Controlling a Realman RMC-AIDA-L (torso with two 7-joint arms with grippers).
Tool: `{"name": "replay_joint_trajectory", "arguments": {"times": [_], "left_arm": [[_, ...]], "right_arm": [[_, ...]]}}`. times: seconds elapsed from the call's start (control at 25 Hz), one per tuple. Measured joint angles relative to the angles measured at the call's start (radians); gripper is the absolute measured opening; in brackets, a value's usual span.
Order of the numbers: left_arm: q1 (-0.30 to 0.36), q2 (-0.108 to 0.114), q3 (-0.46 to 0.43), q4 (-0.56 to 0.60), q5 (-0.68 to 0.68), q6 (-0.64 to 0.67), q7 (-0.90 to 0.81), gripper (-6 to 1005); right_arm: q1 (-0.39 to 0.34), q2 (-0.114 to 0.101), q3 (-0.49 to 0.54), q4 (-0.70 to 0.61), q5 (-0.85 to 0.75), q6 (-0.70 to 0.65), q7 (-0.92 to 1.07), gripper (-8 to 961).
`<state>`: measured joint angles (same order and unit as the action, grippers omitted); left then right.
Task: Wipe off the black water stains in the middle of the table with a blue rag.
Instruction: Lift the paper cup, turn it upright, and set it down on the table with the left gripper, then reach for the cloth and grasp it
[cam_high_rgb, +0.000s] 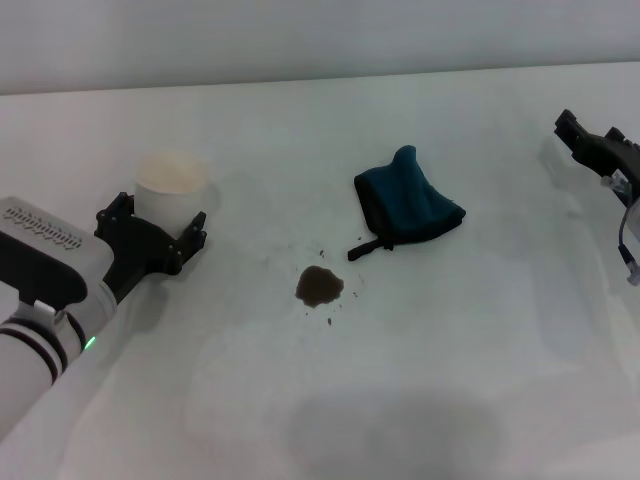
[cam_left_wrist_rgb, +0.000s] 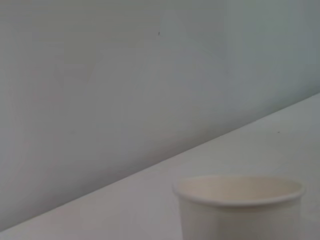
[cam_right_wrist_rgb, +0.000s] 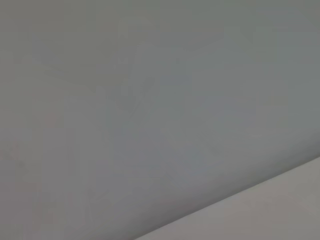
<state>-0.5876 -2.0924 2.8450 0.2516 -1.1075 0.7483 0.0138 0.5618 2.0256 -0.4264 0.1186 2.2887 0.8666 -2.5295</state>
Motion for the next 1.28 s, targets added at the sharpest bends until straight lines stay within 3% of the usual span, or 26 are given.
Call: {"name": "replay_joint_trajectory", "arguments": {"times": [0.76, 0.96, 1.28], "left_arm": [[0.03, 0.0, -0.001, 0.028, -0.027, 0.007, 0.0, 896], [0.052, 0.003, -0.001, 0.047, -0.027, 0.02, 0.0, 895], [0.141, 0.006, -0.001, 0.069, -0.019, 0.181, 0.0, 894]], "right_arm": [[-0.01, 0.0, 0.0, -0.004, -0.002, 0.006, 0.005, 827], [-0.011, 0.0, 0.0, -0.004, -0.007, 0.005, 0.002, 826], [-0.013, -0.002, -0.003, -0.004, -0.034, 0.002, 0.001, 826]]}}
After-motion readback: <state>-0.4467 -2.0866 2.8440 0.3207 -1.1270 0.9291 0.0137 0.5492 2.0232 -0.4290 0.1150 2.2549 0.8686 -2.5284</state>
